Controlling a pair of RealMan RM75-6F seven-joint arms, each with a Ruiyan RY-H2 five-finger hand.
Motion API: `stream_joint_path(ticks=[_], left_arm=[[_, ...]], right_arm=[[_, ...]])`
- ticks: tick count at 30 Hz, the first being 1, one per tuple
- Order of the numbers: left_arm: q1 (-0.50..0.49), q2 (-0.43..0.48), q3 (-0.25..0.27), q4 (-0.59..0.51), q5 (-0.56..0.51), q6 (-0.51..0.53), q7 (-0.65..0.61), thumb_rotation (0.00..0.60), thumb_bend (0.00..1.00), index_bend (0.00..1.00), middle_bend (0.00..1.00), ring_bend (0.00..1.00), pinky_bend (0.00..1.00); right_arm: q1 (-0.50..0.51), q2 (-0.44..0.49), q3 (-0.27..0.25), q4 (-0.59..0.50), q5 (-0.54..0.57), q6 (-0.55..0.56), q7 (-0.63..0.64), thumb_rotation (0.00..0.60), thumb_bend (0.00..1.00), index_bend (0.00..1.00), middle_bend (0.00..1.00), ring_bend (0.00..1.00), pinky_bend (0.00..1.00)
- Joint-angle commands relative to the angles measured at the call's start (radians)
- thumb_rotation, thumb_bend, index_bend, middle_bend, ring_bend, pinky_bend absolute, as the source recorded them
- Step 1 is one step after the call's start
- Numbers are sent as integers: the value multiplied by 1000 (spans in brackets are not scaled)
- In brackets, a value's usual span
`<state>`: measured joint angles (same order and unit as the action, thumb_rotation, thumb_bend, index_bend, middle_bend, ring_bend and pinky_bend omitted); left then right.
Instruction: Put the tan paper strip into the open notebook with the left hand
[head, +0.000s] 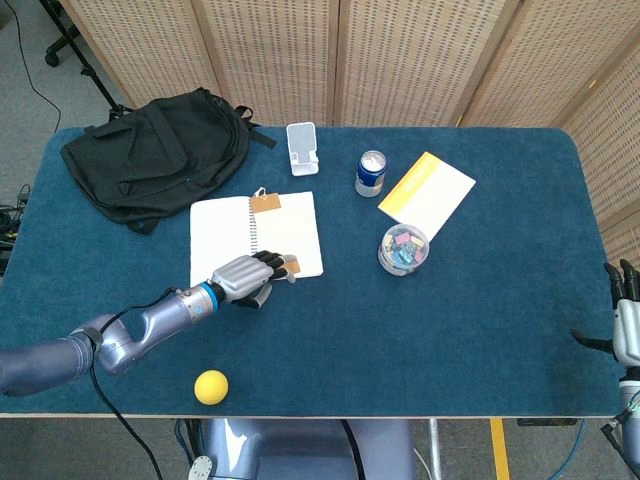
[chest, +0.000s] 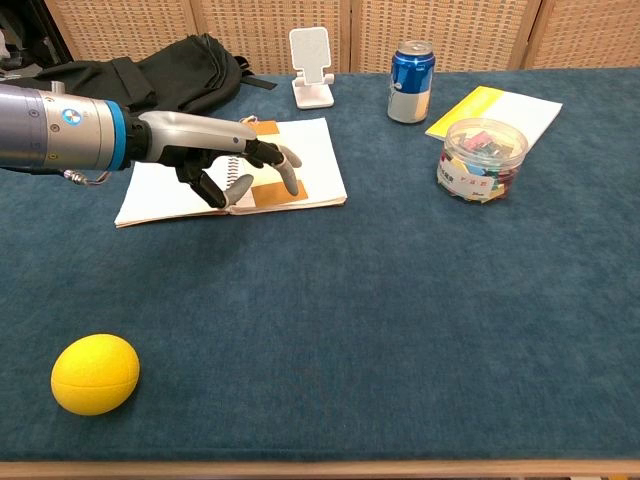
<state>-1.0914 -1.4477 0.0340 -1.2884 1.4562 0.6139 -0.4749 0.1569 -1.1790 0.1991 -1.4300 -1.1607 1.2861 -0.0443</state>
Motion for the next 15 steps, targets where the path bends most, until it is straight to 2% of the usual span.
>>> stream_joint_path(ticks=[1,15], left_arm=[[4,-18,-2,12,15,-3,-25,600,815,250,0,0,81],[22,-80,17,64,86,20,-88,600,808,250,0,0,81]], right_arm=[[1,-1,0,2,3,-3,0,600,0,0,0,0,0],[2,0,0,4,6,-9,3,600,0,0,0,0,0]])
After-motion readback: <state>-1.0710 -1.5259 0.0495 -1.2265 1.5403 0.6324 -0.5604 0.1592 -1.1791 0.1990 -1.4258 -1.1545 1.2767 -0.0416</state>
